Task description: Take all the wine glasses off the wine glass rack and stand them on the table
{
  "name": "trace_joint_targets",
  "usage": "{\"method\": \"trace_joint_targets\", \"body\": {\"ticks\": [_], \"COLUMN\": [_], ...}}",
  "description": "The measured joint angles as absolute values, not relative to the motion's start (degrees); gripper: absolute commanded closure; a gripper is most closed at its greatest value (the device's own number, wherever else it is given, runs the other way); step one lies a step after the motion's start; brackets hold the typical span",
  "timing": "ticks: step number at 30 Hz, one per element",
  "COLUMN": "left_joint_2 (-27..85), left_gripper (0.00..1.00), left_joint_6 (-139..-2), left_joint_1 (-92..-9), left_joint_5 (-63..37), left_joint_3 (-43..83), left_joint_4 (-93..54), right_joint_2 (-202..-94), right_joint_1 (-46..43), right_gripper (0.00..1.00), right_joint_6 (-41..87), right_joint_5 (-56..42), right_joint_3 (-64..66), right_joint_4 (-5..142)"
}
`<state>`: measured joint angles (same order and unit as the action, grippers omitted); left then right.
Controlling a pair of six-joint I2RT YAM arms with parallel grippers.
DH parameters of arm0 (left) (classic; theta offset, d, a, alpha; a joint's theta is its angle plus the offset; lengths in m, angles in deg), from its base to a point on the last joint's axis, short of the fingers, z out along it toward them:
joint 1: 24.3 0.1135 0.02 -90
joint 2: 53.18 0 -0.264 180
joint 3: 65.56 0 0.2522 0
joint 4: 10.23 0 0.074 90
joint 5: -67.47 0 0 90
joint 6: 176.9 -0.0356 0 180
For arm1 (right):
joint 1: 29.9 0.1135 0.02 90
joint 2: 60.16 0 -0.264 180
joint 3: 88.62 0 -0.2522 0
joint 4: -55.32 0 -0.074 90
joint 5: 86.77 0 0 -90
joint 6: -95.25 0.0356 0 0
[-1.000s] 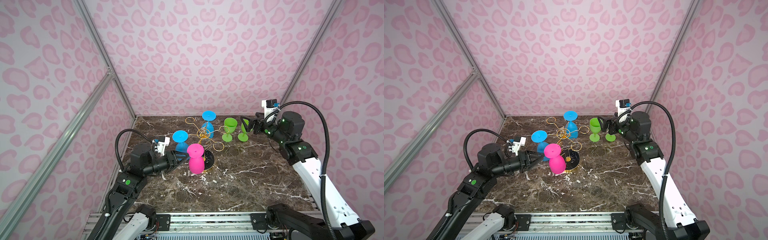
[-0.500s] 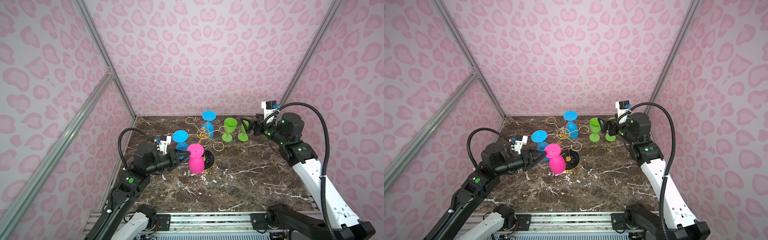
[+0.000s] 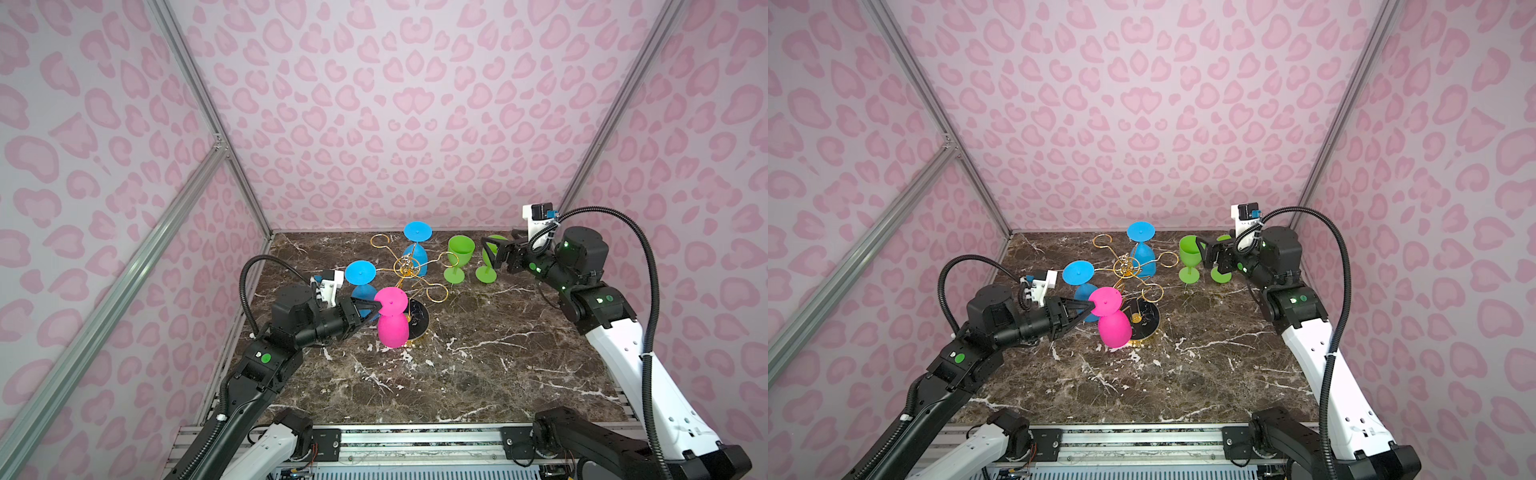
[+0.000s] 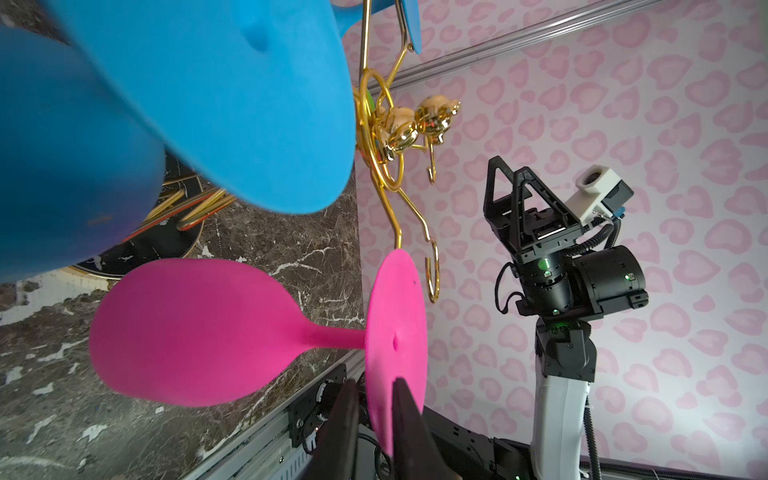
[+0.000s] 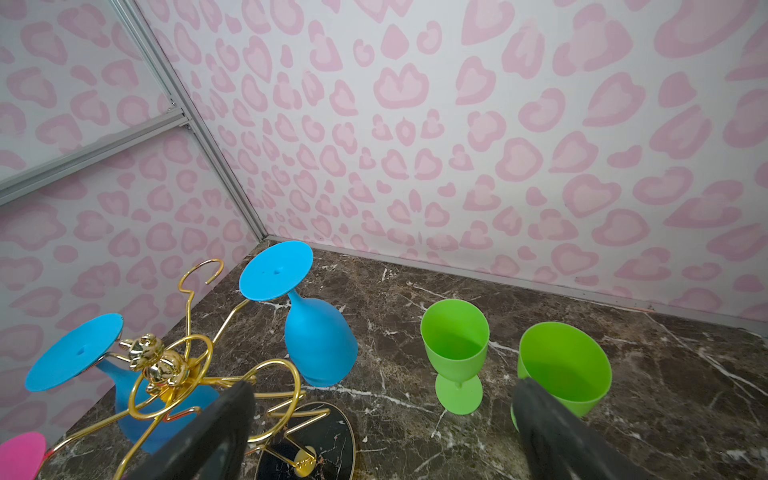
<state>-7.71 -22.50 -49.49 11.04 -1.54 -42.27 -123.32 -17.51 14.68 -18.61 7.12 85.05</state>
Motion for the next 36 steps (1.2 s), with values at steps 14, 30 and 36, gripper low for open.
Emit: {"method": "trace_joint_targets", "body": {"ticks": [14, 30, 36], "left_joint_2": [-8.30, -9.63, -9.21], "left_gripper": [0.94, 0.96, 0.96], "left_joint_6": [-20.99, -16.40, -14.94], "left_joint_1": [-49.52, -49.54, -49.54], "left_joint_5": [10.07, 8.98, 9.02], "left_joint_3": [-1.54, -3.07, -3.31], "left_joint_4": [-41.68, -38.90, -38.51], "right_joint_2": [-123.56, -124.13, -124.13], "right_joint_1": [-17.51, -17.51, -17.51], "right_gripper": [0.02, 0.02, 0.02], "right_joint_6": [14.72, 15.14, 15.18], "right_joint_5": [-18.24, -18.88, -18.88], "right_joint_3": [7.42, 7.73, 8.08], "right_joint_4": [84.88, 84.66, 84.37]}}
